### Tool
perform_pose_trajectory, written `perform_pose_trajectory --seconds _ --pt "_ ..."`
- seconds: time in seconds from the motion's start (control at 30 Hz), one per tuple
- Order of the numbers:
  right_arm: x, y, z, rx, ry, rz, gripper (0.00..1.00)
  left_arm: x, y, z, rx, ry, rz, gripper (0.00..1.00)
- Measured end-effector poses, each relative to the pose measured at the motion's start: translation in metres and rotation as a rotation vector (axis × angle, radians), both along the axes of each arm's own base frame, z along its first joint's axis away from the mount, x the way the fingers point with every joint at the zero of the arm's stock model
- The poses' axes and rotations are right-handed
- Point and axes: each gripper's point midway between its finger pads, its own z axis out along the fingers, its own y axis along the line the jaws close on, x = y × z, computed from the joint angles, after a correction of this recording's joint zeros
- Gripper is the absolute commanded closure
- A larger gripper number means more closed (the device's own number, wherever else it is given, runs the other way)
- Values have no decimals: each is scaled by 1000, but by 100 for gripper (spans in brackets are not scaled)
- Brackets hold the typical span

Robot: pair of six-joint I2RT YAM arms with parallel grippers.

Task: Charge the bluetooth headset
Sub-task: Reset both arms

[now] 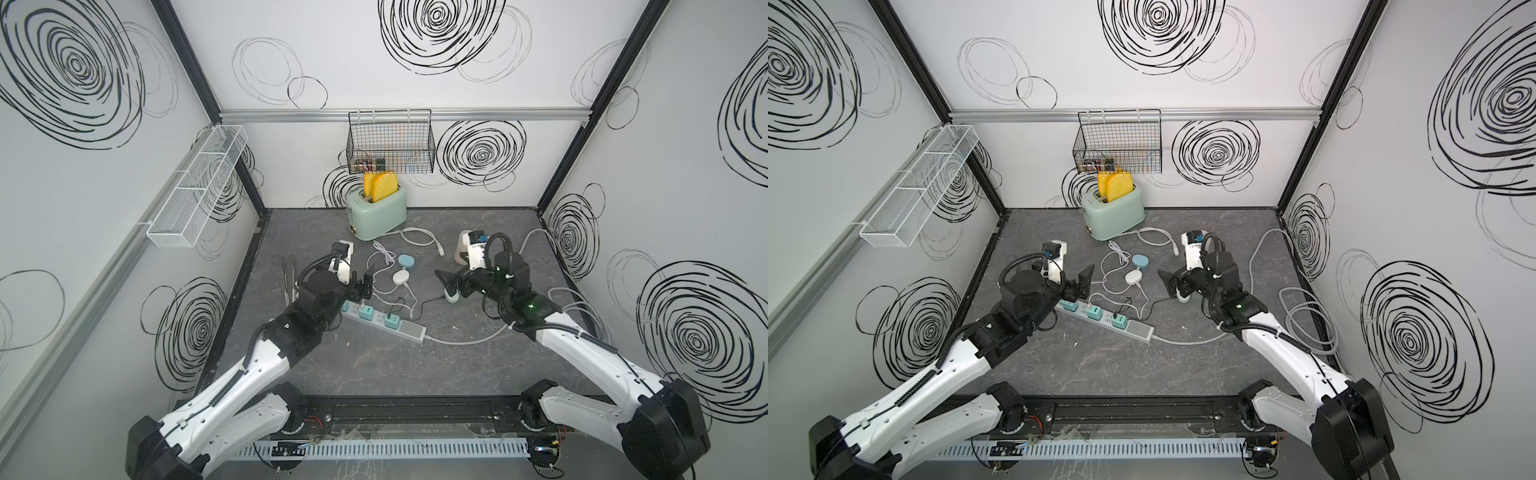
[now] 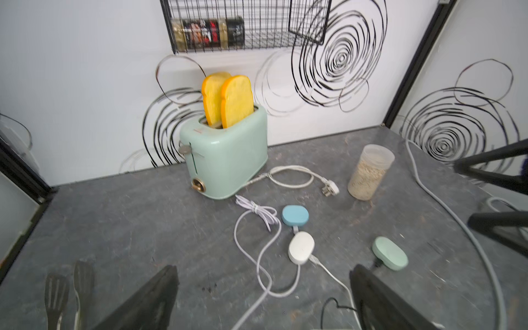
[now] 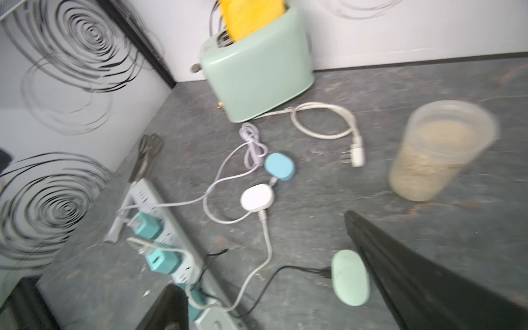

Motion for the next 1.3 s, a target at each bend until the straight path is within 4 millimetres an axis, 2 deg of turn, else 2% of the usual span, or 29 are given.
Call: perform_pose_trajectory --seconds 0.1,0.2,0.27,0.4,0.5,0.57,0.63,0.83,1.07,1.2,1.3 --pt "17 -46 -8 41 -6 -145 2 -1 21 -21 33 -65 94 3" --pt "26 -87 -16 65 -23 -278 2 -1 56 -42 40 -106 215 3" --pt "26 -111 -24 73 -44 -362 2 0 82 -55 36 -120 301 3" --pt "19 -159 -56 73 -42 -526 2 -5 132 -90 36 -120 445 3" --pt "13 -182 -80 68 -28 -609 2 -8 159 -122 65 -63 504 3" --pt "10 -186 -91 62 -23 -625 2 -5 169 -136 69 -24 515 3" --pt "9 -189 -98 54 -26 -639 2 -1 172 -138 56 -23 507 3" --pt "16 -193 -102 55 -67 -660 2 20 161 -138 33 -36 427 3" --pt "24 -194 -114 53 -66 -666 2 40 163 -128 -15 -90 381 3" --pt "28 -195 -120 56 -68 -671 2 48 153 -149 -7 -42 333 3" --pt "29 -195 -128 51 -49 -670 2 54 144 -151 2 -35 301 3"
